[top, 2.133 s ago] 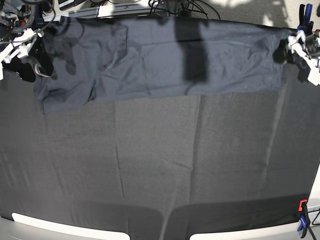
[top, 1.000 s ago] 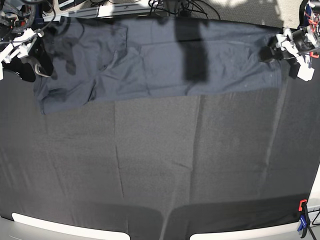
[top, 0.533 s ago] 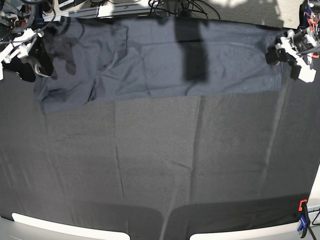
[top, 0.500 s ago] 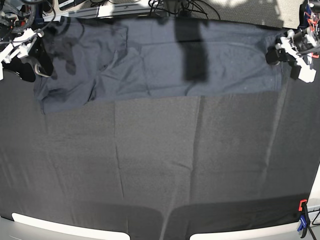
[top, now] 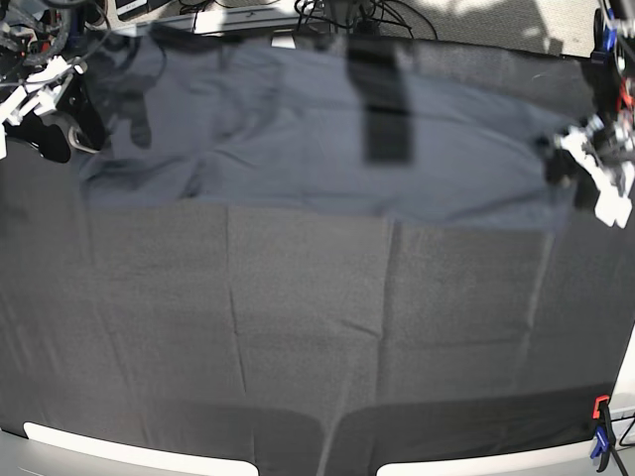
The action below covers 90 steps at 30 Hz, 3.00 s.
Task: Layout the t-shirt on the table in an organized manner, then fold the t-shirt properly
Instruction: 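Pull the shirt's side outward with the left gripper to straighten it, then lift the left gripper and bring it over the shirt's middle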
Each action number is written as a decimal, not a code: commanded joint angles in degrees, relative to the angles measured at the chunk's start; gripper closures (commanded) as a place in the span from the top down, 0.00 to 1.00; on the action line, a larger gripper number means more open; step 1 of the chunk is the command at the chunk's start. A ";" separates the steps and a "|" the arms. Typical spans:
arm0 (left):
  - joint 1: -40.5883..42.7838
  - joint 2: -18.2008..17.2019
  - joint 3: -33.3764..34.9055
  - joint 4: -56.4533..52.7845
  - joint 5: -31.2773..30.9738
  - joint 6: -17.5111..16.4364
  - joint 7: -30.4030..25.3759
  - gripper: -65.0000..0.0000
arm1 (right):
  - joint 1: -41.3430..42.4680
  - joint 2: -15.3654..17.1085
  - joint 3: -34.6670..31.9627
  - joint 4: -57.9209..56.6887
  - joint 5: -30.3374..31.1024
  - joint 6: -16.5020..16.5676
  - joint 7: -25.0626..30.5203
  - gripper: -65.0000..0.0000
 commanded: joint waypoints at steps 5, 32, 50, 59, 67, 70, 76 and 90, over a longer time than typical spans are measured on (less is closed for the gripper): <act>-2.16 -1.29 -0.37 0.68 5.46 1.95 -4.02 0.00 | -0.02 0.81 0.55 0.94 1.49 1.15 1.16 0.54; -2.25 -0.94 -0.33 17.14 -17.16 7.98 18.58 0.00 | 6.69 -3.13 0.59 0.94 -3.26 1.15 4.26 0.54; 8.02 13.92 13.07 23.89 -17.46 1.27 11.65 0.00 | 9.20 -3.15 0.55 0.94 -1.73 1.15 3.93 0.54; 7.80 13.99 28.65 23.89 -1.29 8.28 -0.68 0.00 | 9.20 -3.15 0.55 0.94 -1.33 1.15 3.91 0.54; 6.86 13.99 32.46 23.89 -1.33 8.26 -4.48 0.00 | 9.20 -3.15 0.55 0.94 -1.33 1.15 3.91 0.54; 5.60 14.16 32.70 23.89 0.79 10.03 -4.48 0.00 | 9.20 -3.15 0.55 0.94 -1.31 1.15 3.91 0.54; 5.01 14.27 32.98 23.85 1.97 13.57 -2.91 0.00 | 9.18 -3.15 0.55 0.94 -1.33 1.15 3.89 0.54; 4.70 14.29 37.57 23.85 3.69 13.49 -3.58 0.00 | 9.18 -3.15 0.55 0.94 -1.33 1.15 3.58 0.54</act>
